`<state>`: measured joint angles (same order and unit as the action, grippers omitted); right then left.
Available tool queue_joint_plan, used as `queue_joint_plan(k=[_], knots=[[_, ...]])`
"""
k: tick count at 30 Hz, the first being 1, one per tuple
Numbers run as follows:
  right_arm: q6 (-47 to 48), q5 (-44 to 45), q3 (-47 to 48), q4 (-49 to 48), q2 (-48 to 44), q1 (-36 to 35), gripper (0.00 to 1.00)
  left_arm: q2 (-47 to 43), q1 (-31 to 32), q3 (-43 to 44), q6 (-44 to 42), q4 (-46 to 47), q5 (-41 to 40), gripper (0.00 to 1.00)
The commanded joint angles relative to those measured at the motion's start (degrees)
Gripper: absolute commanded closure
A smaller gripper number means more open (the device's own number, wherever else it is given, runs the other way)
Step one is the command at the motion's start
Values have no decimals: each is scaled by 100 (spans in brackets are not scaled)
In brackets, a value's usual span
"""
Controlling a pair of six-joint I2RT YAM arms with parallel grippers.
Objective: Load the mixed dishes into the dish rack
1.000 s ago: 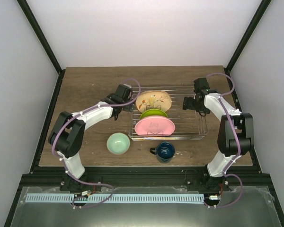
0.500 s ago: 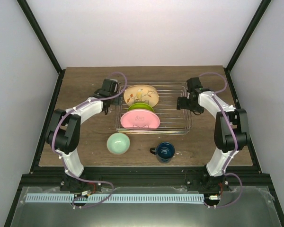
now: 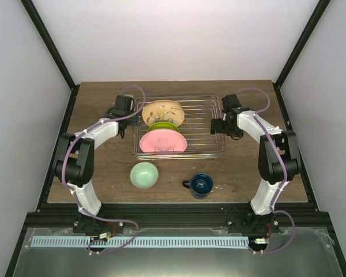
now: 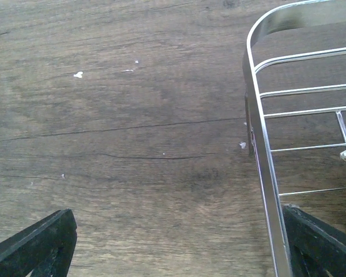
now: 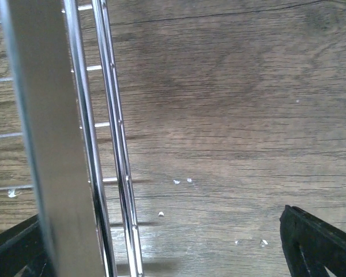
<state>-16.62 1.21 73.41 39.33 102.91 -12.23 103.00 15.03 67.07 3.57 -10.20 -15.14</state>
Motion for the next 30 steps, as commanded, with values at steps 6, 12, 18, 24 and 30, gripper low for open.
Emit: queue_joint_plan(k=[6,12,18,24,30], knots=[[-21,-117,174,-128,-36,-218,0,421,-438,63,-458,-580,-438,3],[-7,-121,133,-142,-9,-284,0,670,-483,431,-685,-534,-384,3],[27,-58,69,-151,14,-289,0,975,-568,783,-785,-657,-371,3],[85,-251,72,-303,35,-296,0,784,-571,522,-648,-528,-266,3],[159,-499,81,-571,-85,-302,0,319,-572,125,-359,-626,-139,4]])
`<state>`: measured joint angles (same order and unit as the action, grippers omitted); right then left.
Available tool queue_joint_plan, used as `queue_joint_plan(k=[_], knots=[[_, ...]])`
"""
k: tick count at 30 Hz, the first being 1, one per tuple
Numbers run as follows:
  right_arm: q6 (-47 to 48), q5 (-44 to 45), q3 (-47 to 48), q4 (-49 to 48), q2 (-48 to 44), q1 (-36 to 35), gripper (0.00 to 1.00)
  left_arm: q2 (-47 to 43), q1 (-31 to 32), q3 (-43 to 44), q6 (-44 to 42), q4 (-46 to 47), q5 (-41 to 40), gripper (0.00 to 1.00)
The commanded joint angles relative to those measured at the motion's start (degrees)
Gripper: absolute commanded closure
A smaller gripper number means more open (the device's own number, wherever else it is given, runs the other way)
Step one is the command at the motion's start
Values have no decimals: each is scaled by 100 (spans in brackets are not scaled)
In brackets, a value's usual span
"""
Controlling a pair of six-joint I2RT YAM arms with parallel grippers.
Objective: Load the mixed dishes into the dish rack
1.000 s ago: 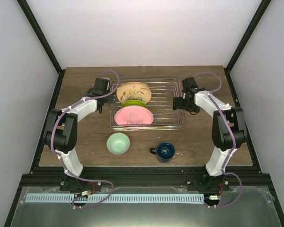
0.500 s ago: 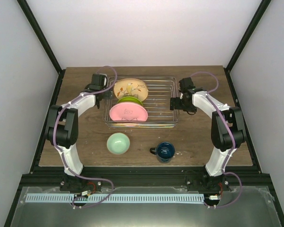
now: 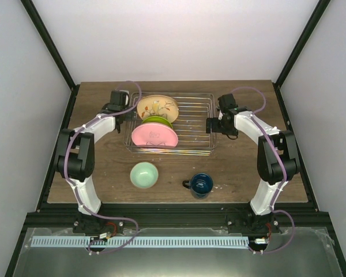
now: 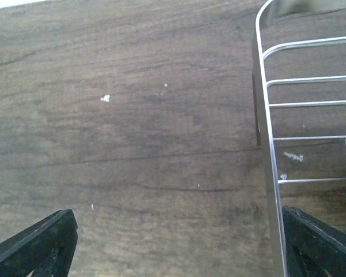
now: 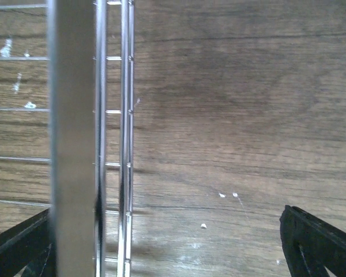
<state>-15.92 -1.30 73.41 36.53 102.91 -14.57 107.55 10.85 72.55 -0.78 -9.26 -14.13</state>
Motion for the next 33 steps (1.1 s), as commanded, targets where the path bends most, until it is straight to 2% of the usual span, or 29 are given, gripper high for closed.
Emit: queue_joint_plan(k=[1,7,15,21,25,33], knots=[[96,-341,52,-445,-176,-70,0,-244,-154,-484,123,-743,-221,4],[113,-683,-249,-1181,-676,-79,0,-960,-154,-733,277,-926,-329,4],[251,-799,-451,-1341,-929,-85,0,-1222,-167,-357,376,-1270,-757,2],[352,-793,-610,-1437,-1202,-87,0,-1488,-161,-318,381,-1125,-1069,0],[361,-794,-605,-1378,-1183,-87,0,-1330,-171,50,324,-1252,-1007,0],[387,-655,-696,-1439,-1239,-83,0,-1404,-173,269,523,-1068,-263,0]])
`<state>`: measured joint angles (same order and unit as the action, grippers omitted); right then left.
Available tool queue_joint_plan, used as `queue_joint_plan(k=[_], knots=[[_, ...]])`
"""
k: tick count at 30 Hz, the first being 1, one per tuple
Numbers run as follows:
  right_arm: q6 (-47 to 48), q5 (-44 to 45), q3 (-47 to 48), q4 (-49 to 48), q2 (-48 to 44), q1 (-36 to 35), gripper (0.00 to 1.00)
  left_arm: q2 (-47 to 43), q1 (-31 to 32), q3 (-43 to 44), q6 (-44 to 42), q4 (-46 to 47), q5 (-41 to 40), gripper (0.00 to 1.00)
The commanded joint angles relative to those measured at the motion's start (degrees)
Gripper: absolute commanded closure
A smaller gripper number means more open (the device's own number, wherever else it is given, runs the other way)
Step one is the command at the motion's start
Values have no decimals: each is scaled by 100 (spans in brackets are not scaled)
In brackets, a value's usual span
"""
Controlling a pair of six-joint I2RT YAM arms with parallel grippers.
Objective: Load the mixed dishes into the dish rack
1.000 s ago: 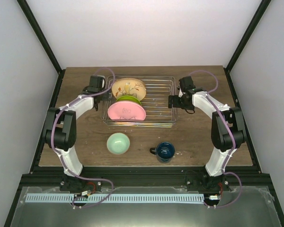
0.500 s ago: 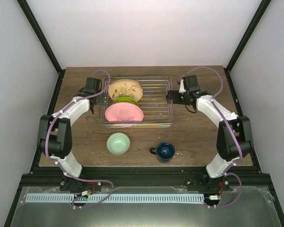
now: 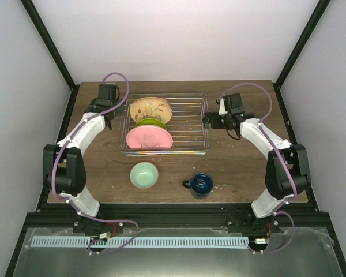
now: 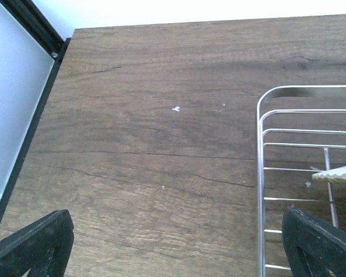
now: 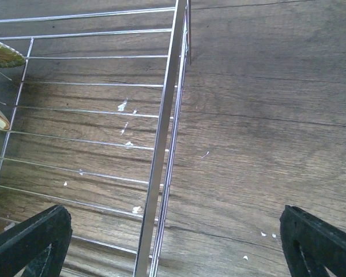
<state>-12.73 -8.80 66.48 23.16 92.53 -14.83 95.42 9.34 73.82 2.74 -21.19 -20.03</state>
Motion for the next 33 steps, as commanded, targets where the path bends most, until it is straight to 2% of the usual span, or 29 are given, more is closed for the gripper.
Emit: queue_joint_plan(k=[1,7,11,15,22,28,33], knots=[[56,111,-1,-107,-200,-63,0,-250,-21,159,211,113,368,0],[1,191,-54,-166,-281,-63,0,-1240,-13,-186,419,185,596,0],[-57,234,-83,-181,-297,-55,0,-2056,159,-532,560,-160,720,0],[-153,274,-15,-65,-212,-63,0,-2654,801,-932,650,-549,390,0],[-248,345,-34,49,-240,-56,0,-3470,1913,-1402,975,-907,546,0],[-265,537,-23,275,-340,-55,0,-3305,2885,-1425,1016,-1631,907,0],[-291,754,-22,495,-417,-61,0,-3210,3898,-1892,1753,-2090,733,0]])
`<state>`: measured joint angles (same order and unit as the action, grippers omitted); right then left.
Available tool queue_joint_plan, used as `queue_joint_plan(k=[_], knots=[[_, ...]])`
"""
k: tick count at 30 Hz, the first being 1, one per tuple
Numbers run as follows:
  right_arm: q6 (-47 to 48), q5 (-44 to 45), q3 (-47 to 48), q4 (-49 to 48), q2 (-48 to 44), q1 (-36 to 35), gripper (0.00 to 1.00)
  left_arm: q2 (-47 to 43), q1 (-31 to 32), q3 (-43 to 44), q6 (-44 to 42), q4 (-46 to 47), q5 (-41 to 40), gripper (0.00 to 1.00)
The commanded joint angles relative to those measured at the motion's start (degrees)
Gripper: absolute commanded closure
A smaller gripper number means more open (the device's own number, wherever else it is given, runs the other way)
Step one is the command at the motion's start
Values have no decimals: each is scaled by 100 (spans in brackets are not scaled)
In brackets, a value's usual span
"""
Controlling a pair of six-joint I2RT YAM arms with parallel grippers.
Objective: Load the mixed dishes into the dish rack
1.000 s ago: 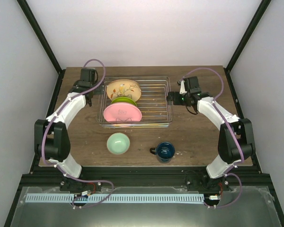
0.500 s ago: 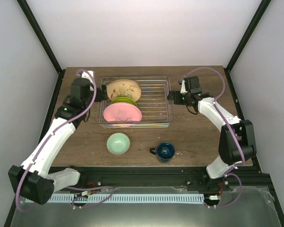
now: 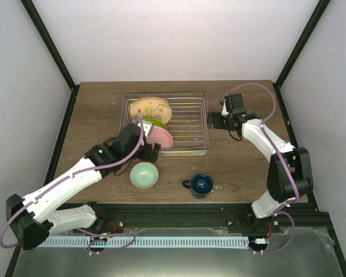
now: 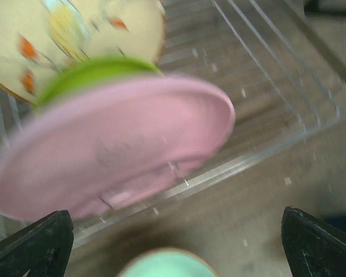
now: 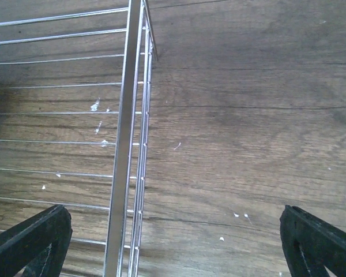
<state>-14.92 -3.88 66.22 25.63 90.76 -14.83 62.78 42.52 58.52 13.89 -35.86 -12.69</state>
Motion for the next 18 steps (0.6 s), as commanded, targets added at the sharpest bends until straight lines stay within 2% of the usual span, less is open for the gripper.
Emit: queue_joint_plan(k=[1,9,13,18], knots=[[-74,274,-11,264,-261,-61,0,26,826,-481,820,-644,0,0],[-64,375,43,384,-299,-56,0,378,2270,-695,1817,-1106,-111,0],[-60,392,14,414,-351,-55,0,920,2439,-836,1977,-1101,-105,2],[19,432,-12,464,-409,-60,0,1574,2446,-905,2133,-1188,-592,4]])
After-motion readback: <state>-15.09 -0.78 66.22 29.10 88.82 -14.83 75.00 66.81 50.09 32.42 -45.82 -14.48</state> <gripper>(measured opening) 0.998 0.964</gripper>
